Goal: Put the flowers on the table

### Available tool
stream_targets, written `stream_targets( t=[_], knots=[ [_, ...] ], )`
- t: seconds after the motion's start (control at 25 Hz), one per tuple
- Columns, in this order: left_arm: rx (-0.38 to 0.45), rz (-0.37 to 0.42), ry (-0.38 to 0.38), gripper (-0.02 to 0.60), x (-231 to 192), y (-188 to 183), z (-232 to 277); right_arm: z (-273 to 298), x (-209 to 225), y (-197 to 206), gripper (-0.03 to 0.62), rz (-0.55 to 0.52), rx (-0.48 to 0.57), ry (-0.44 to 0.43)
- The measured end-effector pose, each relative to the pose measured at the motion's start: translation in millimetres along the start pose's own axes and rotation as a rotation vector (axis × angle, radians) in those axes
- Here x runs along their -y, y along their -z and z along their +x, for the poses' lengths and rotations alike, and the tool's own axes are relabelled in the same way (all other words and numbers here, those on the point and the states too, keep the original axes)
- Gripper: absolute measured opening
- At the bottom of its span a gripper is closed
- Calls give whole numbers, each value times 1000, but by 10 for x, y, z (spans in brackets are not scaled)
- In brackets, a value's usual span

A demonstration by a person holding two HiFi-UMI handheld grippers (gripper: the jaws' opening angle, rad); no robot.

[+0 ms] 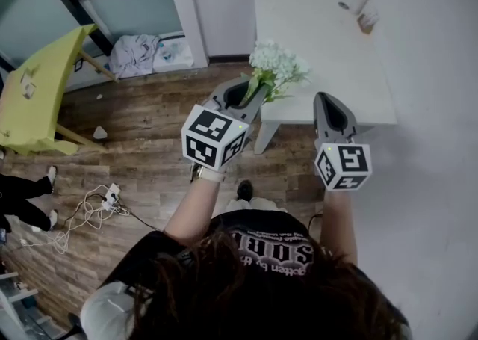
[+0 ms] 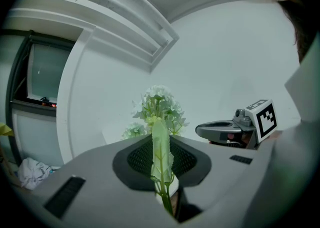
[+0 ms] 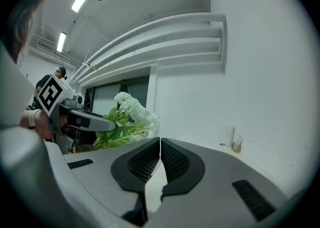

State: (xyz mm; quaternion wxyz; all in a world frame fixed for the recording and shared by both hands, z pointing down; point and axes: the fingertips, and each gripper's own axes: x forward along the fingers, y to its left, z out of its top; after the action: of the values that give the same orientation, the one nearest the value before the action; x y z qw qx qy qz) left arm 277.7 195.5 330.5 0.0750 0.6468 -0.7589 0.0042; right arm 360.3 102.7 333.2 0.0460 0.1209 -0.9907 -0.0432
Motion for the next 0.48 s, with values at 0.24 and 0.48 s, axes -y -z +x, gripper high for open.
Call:
stream_targets(
  t=[0.24,0.48],
  knots=[
    [-3,-5,14,48,-293,-118,389,351,295,-30,31,11,-8,26],
    [-7,8,19,48,-515,-93,730,689,519,100,31,24,-6,31]
  ],
)
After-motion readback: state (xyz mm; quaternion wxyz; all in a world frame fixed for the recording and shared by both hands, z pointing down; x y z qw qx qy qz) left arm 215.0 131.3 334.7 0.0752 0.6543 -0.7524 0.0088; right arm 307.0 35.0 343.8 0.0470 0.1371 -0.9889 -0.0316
